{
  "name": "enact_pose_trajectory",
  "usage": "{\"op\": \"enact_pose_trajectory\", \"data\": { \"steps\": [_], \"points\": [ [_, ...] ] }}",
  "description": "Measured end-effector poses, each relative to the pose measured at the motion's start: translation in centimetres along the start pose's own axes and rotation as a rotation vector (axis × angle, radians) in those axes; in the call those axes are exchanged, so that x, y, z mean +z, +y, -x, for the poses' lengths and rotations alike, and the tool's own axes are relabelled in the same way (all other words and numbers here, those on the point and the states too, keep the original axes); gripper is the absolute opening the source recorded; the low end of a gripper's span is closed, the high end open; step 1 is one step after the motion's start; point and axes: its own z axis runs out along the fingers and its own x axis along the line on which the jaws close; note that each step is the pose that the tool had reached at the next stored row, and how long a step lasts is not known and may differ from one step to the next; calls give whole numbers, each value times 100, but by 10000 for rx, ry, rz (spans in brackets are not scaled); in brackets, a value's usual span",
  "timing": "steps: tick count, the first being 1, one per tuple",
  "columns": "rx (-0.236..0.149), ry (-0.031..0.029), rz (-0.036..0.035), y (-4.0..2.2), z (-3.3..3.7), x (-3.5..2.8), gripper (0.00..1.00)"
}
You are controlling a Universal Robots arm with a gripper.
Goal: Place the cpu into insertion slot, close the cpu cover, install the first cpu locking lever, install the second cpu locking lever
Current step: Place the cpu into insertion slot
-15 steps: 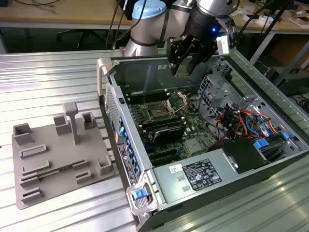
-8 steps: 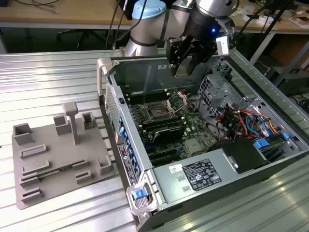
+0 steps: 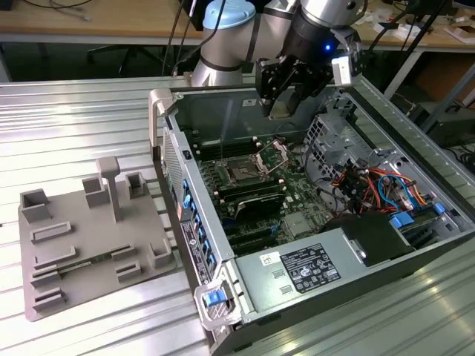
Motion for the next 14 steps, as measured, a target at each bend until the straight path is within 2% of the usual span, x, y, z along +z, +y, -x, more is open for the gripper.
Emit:
{"op": "enact_pose_trajectory", "data": {
  "steps": [14],
  "points": [
    [0, -1, 1, -5, 1, 30, 55]
  ]
}}
